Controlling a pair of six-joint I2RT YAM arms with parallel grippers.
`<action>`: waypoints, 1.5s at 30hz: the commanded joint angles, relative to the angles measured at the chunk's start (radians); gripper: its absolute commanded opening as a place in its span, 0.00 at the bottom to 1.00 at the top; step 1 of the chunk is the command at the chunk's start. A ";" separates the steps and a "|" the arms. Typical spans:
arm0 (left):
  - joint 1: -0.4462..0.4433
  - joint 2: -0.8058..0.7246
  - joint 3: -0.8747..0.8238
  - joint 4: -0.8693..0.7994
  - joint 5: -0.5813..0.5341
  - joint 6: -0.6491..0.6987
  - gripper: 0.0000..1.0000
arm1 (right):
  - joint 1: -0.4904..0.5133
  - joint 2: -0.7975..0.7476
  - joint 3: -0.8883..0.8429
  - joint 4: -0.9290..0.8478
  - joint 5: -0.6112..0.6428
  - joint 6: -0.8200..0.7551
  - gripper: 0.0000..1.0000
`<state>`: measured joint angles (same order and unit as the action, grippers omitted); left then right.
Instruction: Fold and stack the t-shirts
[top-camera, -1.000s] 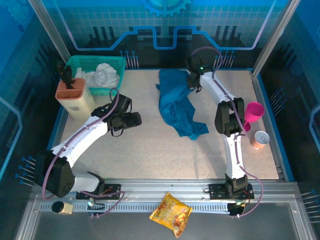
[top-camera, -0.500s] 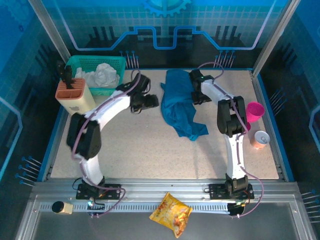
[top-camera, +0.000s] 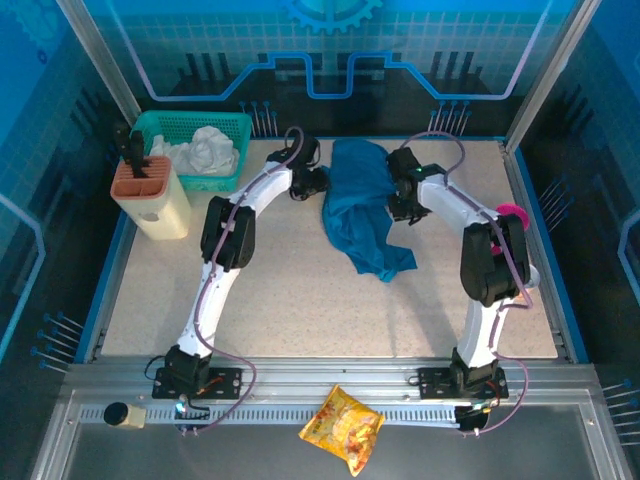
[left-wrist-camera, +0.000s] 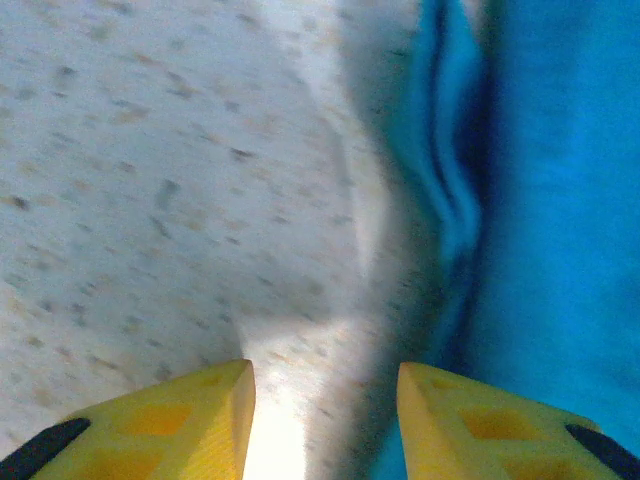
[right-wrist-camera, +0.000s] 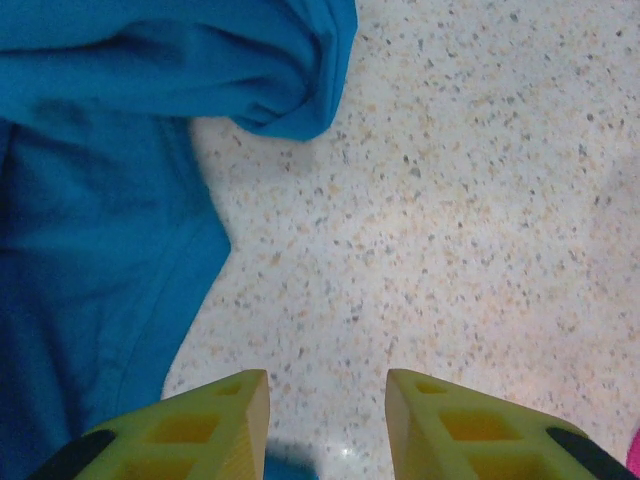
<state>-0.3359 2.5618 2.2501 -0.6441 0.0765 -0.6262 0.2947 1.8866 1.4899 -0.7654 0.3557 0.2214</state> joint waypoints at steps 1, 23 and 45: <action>0.009 -0.008 0.020 0.064 -0.018 -0.035 0.42 | 0.012 -0.067 -0.043 0.023 -0.025 0.017 0.35; 0.034 0.214 0.231 0.207 0.083 -0.155 0.33 | 0.030 -0.112 -0.141 0.028 -0.051 0.048 0.20; 0.034 -0.278 -0.307 0.324 0.013 -0.027 0.00 | -0.121 0.255 0.364 0.055 -0.272 0.015 0.47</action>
<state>-0.3038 2.4298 1.9934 -0.3588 0.1192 -0.7101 0.1890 2.0354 1.7401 -0.7109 0.1658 0.2642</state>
